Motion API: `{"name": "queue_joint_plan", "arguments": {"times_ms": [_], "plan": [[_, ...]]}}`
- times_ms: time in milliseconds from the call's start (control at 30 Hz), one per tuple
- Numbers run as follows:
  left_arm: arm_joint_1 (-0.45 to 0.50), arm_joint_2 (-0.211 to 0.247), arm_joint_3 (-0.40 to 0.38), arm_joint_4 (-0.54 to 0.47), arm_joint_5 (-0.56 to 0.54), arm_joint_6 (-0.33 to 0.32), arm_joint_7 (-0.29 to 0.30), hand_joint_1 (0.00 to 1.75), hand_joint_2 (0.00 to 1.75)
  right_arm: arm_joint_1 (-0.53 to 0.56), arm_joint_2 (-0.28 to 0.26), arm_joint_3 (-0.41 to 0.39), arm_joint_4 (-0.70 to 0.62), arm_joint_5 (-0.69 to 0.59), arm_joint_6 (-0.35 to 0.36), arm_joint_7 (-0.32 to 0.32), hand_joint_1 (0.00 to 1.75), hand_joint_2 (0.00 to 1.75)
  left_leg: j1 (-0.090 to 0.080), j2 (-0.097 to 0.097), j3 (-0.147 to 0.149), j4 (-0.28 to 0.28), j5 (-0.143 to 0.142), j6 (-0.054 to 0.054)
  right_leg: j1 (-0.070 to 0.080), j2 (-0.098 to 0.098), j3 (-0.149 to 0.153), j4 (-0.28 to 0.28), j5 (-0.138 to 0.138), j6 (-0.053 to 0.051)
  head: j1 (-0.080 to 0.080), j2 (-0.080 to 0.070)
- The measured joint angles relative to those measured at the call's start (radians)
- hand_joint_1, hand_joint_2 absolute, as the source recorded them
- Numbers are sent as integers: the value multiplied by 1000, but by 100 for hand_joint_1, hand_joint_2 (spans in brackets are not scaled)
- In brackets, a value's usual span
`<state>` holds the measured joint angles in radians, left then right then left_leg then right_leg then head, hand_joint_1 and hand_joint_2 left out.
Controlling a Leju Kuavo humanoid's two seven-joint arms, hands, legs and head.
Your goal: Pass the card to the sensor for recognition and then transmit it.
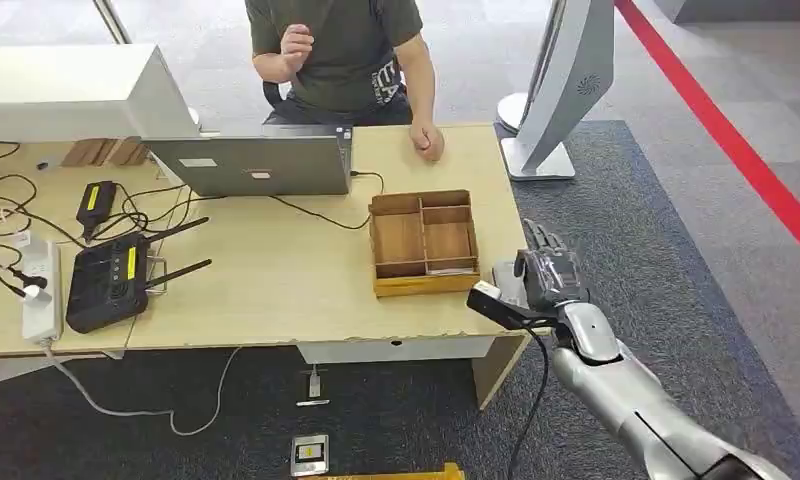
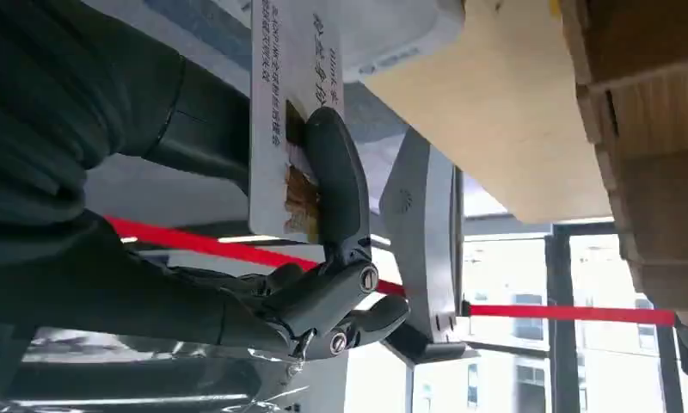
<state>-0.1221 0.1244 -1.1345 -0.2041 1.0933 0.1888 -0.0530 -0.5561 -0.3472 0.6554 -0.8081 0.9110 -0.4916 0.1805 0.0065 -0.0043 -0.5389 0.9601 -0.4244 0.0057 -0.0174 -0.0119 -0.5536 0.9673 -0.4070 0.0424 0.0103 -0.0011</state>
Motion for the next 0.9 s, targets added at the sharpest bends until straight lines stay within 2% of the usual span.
{"name": "queue_joint_plan", "arguments": {"times_ms": [100,267,367,567,733,900], "plan": [[0,1,0,0,-5,-1,-1,0,0,-31,-18,4,-75,43,61,28,175,175,0,0,0,0,0,0,0,0,0,0,0,0,0,0],[1,2,-1,0,-12,-7,-8,0,0,-62,-37,5,-183,101,113,46,175,175,0,0,-1,0,0,0,0,0,-1,0,0,0,0,0],[0,2,-3,0,-24,-11,-10,0,0,-92,-43,0,-258,149,197,68,175,175,0,1,0,0,0,0,0,1,-1,0,0,-1,0,0],[0,1,-19,0,-46,-14,-10,0,0,-136,-31,-5,-378,240,305,75,175,175,0,1,-1,0,0,0,1,1,-1,0,0,-1,0,0],[-2,0,-25,0,-46,-13,-10,0,0,-171,5,2,-407,256,323,72,175,175,0,1,-1,0,0,-1,1,1,-1,0,0,-1,0,0],[-3,-1,-25,0,-32,-13,-13,0,0,-239,57,21,-375,235,310,47,175,175,0,1,-2,0,1,-1,1,1,-2,0,0,-1,0,0]]}}
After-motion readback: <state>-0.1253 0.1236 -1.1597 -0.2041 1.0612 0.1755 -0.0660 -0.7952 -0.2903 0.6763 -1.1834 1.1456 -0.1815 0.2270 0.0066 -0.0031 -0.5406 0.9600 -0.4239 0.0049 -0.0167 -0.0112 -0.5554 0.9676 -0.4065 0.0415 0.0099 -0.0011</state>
